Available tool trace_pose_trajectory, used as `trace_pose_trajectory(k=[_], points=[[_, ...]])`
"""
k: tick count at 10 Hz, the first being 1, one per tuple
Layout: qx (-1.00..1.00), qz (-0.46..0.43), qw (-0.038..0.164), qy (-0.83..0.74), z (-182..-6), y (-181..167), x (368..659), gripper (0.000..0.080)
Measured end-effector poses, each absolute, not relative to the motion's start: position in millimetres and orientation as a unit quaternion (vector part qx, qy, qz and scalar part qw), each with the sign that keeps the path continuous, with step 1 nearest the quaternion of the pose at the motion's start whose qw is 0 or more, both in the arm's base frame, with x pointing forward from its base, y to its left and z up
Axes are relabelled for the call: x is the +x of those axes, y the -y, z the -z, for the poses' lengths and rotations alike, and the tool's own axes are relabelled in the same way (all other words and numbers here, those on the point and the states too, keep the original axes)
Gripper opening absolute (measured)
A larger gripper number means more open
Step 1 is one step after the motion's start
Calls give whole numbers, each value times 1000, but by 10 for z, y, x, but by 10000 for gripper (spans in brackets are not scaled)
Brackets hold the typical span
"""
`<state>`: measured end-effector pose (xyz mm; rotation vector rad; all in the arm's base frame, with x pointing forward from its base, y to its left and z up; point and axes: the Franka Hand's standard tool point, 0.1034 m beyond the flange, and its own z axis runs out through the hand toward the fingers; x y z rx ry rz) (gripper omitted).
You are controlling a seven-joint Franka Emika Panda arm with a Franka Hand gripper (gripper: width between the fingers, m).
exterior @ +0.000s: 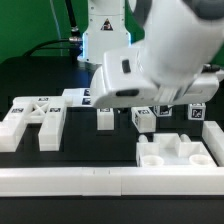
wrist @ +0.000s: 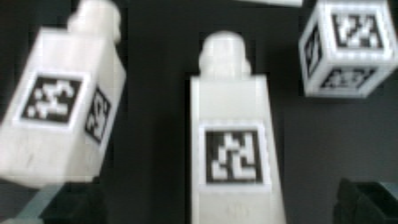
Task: Assemble chair
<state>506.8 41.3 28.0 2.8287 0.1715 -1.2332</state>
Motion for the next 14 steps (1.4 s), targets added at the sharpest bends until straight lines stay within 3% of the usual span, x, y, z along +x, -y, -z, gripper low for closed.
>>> trace_pose_trajectory(k=[2,3,9,11,14], points=[[879,473,30,-54,-250,-427,4986,649],[887,458,30,-55,-171,-442,5090,649],[893,445,27,-60,-53,-440,5046,627],[893,445,27,-60,-55,-441,5046,285],[893,445,27,-60,-62,-444,5052,289]])
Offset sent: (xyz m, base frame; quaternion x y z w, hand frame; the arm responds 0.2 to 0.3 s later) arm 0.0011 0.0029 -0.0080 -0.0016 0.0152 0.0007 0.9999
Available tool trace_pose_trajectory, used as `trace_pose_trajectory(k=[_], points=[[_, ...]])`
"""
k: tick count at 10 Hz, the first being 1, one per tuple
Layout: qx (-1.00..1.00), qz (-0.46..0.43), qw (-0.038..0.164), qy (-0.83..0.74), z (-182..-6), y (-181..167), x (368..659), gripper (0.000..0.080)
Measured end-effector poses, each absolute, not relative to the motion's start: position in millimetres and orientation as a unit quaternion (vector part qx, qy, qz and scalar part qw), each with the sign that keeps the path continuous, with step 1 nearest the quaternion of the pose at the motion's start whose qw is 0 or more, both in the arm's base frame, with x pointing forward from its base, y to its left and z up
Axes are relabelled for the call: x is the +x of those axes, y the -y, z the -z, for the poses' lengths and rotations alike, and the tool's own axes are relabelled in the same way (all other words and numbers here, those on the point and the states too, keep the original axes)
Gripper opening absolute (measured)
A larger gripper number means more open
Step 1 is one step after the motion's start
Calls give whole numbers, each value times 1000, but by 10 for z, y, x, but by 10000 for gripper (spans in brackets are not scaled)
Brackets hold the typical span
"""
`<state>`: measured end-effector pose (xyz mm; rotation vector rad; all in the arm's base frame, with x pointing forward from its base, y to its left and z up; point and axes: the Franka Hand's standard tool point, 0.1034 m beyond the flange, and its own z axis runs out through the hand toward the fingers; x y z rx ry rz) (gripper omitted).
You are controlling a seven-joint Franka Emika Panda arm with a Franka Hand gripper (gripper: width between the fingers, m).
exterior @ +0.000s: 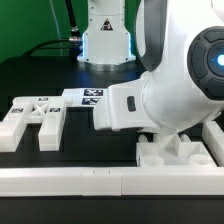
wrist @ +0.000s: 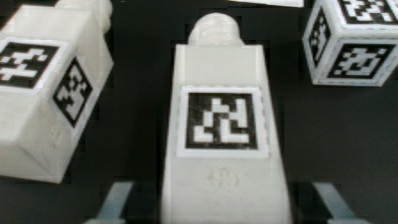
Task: Assemble chair
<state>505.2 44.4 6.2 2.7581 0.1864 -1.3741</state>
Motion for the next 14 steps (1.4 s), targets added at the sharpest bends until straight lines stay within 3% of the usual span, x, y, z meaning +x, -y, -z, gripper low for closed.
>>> trace_pose_trajectory(k=[2,5,6,8,10,11,13,14], points=[[895,442,27,-60,-116,-448,5090,289],[889,453,25,-57,-593,-462,5186,289],[892,448,24,-56,-651,-446,5217,291],[899,434,24,-57,-609,-450,5261,291],[929,365,21,-60,-610,-461,5394,291],[939,339,20,-61,-694,-474,5449,291],[955,289,19,-59,-1082,-510,5643,291],[963,263,18,-61,-1127,-512,5726,291]])
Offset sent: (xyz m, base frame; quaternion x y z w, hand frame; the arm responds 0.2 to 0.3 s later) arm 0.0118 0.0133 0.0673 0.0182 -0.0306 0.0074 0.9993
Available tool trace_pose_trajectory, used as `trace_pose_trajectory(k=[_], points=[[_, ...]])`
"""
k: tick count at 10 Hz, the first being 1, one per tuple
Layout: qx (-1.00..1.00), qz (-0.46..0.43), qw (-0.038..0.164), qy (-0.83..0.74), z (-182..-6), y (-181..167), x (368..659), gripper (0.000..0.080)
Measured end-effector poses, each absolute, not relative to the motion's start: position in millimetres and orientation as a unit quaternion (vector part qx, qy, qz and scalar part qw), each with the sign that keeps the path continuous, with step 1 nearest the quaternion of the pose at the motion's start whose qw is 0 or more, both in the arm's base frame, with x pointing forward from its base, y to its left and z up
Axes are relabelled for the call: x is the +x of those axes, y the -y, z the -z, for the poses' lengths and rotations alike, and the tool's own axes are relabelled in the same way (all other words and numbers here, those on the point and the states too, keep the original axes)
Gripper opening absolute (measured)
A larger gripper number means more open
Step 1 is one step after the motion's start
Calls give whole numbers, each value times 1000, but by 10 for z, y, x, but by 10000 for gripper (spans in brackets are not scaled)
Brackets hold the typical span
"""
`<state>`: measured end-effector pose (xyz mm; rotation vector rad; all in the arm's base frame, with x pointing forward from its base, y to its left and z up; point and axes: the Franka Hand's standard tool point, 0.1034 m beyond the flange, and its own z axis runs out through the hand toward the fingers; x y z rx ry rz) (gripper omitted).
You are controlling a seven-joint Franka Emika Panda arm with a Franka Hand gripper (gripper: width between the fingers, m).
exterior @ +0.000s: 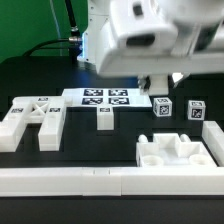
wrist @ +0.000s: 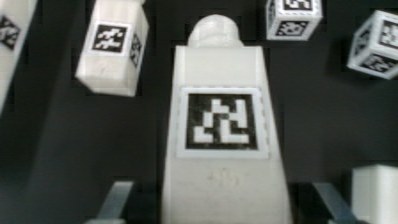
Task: Assemble chair
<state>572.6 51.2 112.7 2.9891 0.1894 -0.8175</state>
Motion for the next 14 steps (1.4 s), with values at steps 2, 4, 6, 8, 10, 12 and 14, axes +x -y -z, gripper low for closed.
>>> trace_pose_trajectory(k=[2,4,6,8,10,12,14], points=[[978,201,16,-63,-1109,-518,5794,291],[991,118,12,-64,-1106,-522,5871,291],[997,44,9,-65,-1061,-523,5945,291],[998,-36,3,-60,-1172,-565,6085,291],[993,-102,-1,-57,-1221,-629,6170,291],[983,-175,-4,-56,-1195,-636,6193,291],[978,-195,-6,-68,-1225,-796,6354,291]])
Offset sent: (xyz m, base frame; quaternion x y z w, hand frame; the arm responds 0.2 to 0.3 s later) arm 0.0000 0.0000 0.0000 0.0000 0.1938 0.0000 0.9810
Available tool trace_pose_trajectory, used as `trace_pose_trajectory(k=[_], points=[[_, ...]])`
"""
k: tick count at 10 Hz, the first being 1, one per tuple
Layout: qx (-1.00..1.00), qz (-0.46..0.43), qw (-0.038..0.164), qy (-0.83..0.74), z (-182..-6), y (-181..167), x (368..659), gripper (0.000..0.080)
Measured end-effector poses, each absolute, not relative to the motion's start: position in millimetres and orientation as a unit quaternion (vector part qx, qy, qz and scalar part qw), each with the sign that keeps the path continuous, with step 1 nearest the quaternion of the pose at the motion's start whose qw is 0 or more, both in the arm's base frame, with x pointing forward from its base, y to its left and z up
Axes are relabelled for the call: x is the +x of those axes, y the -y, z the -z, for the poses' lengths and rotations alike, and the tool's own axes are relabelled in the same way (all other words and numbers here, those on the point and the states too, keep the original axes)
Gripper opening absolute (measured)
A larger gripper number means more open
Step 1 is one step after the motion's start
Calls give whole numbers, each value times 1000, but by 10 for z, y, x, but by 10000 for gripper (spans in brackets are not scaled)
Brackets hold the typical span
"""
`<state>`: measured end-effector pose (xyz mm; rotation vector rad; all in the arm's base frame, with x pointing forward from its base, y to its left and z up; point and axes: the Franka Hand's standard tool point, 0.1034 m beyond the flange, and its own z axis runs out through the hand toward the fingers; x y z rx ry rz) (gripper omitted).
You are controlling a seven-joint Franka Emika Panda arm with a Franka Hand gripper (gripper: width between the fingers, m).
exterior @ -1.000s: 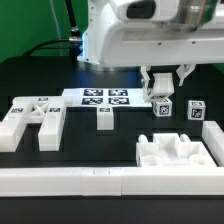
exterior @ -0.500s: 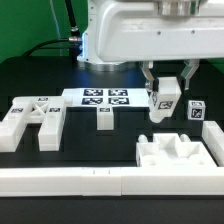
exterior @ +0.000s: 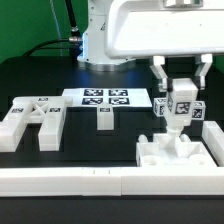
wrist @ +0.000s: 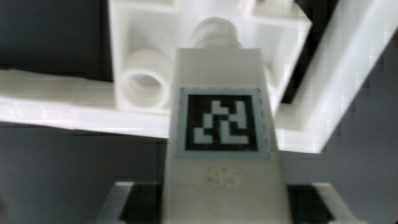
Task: Assemble chair
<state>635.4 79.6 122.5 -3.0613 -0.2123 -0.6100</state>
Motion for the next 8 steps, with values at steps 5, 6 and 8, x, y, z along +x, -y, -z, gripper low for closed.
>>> trace_pose_trajectory(k=[5,6,8], points=[[-973,214,8,80,-1242,-915,6462,291],[-973,217,8,83,-1224,-945,6472,291],[-962,261,9,85,-1225,-965,6576,291]])
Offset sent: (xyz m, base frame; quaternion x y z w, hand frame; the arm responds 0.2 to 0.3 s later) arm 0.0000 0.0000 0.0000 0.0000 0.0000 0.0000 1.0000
